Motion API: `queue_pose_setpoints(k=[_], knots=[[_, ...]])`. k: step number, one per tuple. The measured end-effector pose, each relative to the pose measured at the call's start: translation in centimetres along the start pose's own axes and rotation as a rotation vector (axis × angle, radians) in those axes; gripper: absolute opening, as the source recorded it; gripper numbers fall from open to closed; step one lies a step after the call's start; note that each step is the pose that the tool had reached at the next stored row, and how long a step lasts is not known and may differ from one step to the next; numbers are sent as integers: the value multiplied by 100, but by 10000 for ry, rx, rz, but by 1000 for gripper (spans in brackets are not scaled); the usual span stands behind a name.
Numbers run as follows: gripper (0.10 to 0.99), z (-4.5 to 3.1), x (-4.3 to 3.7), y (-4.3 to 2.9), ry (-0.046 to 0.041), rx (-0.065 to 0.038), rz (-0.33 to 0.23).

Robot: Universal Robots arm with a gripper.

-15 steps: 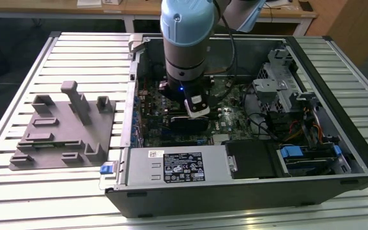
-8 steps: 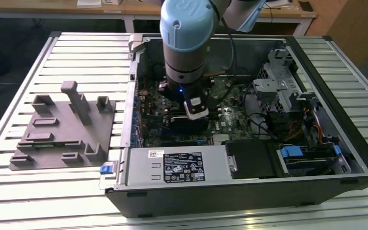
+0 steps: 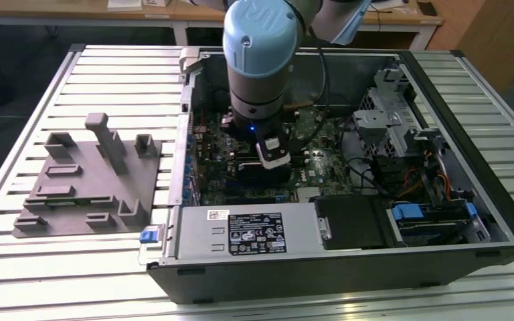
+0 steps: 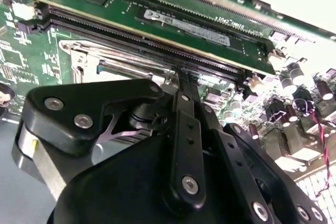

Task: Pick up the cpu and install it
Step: 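Install the second cpu locking lever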

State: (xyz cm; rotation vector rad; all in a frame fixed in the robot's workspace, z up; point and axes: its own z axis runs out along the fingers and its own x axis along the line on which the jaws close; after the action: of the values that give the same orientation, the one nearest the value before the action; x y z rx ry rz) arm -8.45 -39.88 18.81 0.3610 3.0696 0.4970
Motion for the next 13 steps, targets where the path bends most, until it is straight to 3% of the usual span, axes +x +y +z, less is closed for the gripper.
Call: queue_pose_setpoints(k=[2, 13], knots=[[106, -21, 0, 9, -4, -12, 0], [106, -312, 9, 103, -1, -1, 1]])
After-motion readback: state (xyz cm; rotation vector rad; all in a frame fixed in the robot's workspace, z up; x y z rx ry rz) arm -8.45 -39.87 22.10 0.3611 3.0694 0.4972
